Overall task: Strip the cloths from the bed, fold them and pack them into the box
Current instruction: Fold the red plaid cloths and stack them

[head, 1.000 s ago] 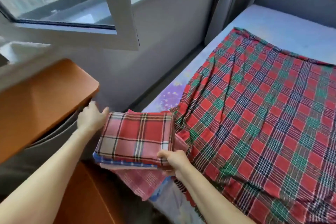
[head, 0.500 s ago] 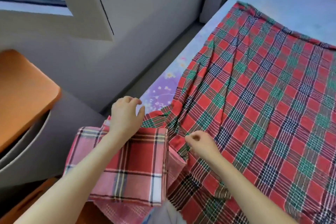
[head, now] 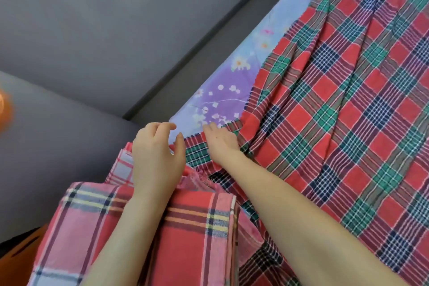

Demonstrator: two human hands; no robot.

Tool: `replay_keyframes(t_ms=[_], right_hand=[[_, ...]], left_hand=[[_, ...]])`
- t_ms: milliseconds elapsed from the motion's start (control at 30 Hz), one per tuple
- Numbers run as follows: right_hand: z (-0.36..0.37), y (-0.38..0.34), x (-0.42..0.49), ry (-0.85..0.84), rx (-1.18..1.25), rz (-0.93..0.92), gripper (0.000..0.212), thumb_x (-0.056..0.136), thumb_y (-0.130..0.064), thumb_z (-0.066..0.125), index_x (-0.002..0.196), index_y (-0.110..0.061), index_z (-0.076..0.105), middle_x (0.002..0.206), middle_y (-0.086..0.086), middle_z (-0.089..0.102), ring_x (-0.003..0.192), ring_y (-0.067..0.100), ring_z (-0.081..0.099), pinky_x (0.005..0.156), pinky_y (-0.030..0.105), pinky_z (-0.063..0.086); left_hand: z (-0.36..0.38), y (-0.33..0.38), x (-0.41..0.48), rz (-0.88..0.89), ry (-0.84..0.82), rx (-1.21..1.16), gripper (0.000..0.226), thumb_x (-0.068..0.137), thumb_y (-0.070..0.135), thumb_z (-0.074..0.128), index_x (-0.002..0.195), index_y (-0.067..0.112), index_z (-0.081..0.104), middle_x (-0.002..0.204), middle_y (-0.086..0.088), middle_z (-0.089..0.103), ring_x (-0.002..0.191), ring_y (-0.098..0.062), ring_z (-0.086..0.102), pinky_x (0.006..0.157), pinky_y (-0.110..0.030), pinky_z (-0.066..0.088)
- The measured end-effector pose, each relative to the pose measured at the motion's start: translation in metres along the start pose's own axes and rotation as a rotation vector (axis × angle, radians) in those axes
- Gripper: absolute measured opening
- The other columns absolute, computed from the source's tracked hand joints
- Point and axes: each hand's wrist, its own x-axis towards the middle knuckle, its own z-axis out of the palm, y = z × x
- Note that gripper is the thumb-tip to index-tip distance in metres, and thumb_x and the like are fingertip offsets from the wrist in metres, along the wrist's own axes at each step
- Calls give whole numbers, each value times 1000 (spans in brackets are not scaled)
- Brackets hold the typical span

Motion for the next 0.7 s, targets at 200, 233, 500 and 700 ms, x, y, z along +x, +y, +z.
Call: replay_keyframes(t_ms=[200,233,500,700], right_hand=[[8,16,-13,-74,-71,-63,16,95,-19,51,104,-13,63,103,7,67,98,29,64,64,29,34],[5,19,-23,-53,-64,-74,13,94,-16,51,99,-13,63,100,7,68,96,28,64,63,28,33],[-30,89,-145,42,95,158,15,89,-18,50,97,-18,64,101,4,68,103,29,60,76,37,46],[-69,124,-249,232,70,339,12,88,-12,53,86,-16,64,83,2,65,91,30,58,61,36,43]], left_hand=[[7,-1,5,21,-66,5,27,85,17,53,100,0,67,95,-16,64,85,-34,58,76,-37,43],[8,-2,5,20,-71,3,25,85,16,53,101,0,66,96,-16,64,86,-35,58,77,-37,43],[1,-6,2,32,-59,11,20,87,8,58,101,-3,66,99,-20,64,91,-38,58,81,-42,44],[-10,1,-3,54,-93,22,20,84,3,59,100,-6,66,95,-24,64,88,-43,56,78,-44,44]])
